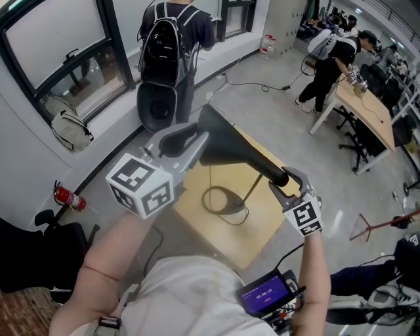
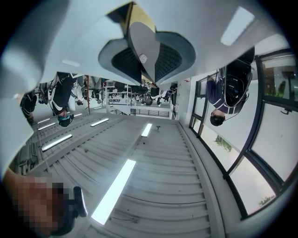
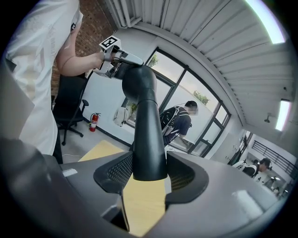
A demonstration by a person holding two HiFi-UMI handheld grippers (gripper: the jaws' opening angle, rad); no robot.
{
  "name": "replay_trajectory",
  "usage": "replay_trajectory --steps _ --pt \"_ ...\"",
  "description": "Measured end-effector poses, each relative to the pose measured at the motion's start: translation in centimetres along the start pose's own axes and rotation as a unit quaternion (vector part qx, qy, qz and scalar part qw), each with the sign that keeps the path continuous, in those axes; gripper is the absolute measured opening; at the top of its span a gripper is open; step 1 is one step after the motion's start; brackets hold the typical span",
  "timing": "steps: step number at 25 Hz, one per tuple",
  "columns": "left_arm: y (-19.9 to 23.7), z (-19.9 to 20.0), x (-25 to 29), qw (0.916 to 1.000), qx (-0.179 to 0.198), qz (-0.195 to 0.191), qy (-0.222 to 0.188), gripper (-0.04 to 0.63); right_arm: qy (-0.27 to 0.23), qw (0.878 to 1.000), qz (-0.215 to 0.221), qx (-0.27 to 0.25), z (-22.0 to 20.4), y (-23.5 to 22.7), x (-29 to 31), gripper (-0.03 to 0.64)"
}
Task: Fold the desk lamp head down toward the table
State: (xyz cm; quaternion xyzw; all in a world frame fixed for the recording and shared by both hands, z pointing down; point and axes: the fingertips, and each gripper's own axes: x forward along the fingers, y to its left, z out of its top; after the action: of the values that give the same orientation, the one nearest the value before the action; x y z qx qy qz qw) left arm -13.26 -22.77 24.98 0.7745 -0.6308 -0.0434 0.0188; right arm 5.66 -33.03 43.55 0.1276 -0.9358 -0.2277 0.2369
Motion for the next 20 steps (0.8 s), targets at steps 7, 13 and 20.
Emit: replay_trajectory --steps 7,13,20 --pt "1.0 -2.3 -0.8 0.9996 -0.026 0.005 0.013 0.094 0.030 0.999 0.002 -0.040 -0.2 -0.3 -0.8 0.233" --pt "1.7 -3.3 -1.6 0.9990 -0.038 0.008 0.020 0.095 0.051 0.997 -0.001 -0.061 0.2 -0.2 -1.1 0.233" --pt "2.5 -4.9 -1.9 0.9979 -0.057 0.011 0.028 0.097 0.076 0.994 -0.003 -0.083 0.3 -0.5 -1.3 0.235"
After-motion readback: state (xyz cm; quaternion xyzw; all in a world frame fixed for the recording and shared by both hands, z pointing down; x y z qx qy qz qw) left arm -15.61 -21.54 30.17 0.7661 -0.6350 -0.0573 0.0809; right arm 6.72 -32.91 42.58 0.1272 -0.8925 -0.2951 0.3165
